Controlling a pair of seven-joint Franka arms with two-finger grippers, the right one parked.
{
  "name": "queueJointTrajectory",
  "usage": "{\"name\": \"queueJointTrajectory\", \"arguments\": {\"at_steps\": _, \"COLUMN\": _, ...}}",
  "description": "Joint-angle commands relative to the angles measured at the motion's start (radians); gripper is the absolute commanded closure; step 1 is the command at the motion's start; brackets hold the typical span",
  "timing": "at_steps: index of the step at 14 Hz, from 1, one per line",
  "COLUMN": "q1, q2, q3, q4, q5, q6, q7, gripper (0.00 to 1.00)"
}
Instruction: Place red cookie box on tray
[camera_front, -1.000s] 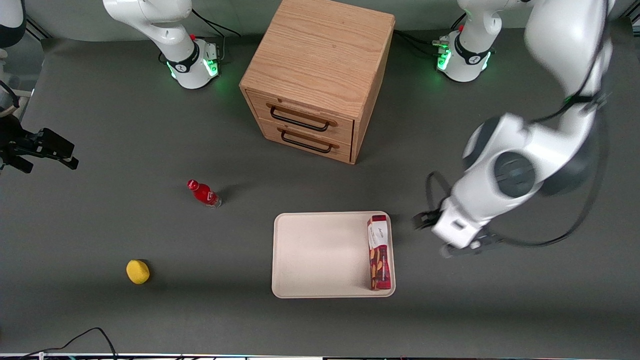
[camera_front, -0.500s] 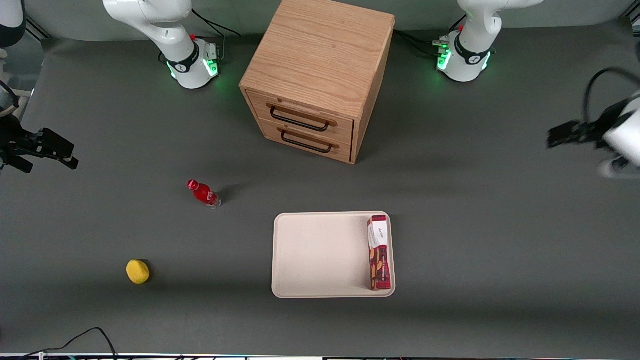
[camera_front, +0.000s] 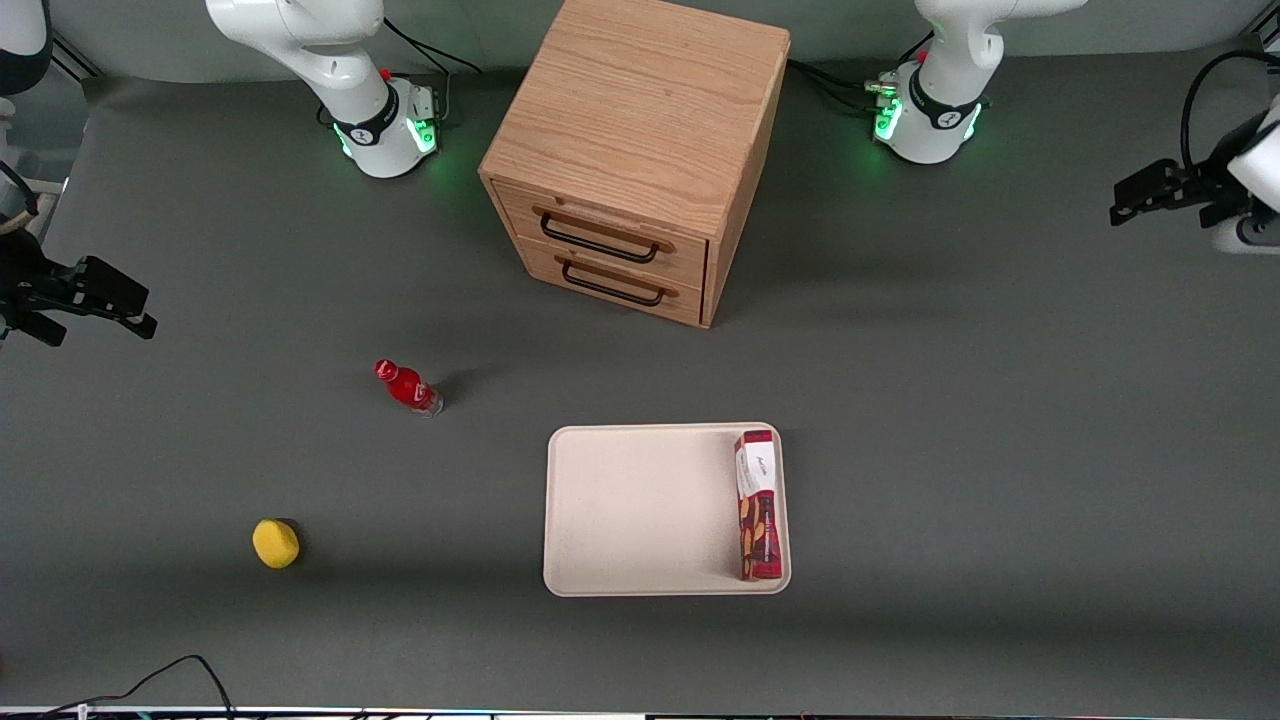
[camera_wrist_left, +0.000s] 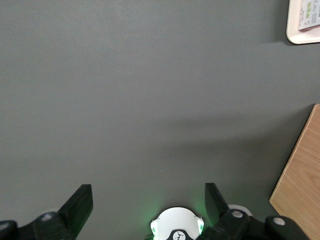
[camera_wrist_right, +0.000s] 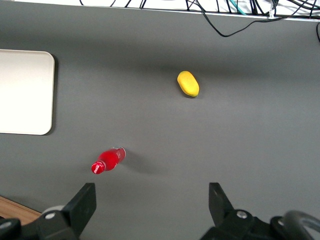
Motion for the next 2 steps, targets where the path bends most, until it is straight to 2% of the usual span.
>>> {"name": "queueJointTrajectory", "arguments": {"at_steps": 1, "q1": -0.051, "q2": 0.018, "q3": 0.019, "q4": 0.051, "q5": -0.006, "q6": -0.027, "q7": 0.014, "gripper": 0.00}}
{"name": "queueJointTrajectory", "arguments": {"at_steps": 2, "q1": -0.063, "q2": 0.035, "q3": 0.017, "q4": 0.075, "q5": -0.005, "q6": -0.039, "q7": 0.014, "gripper": 0.00}}
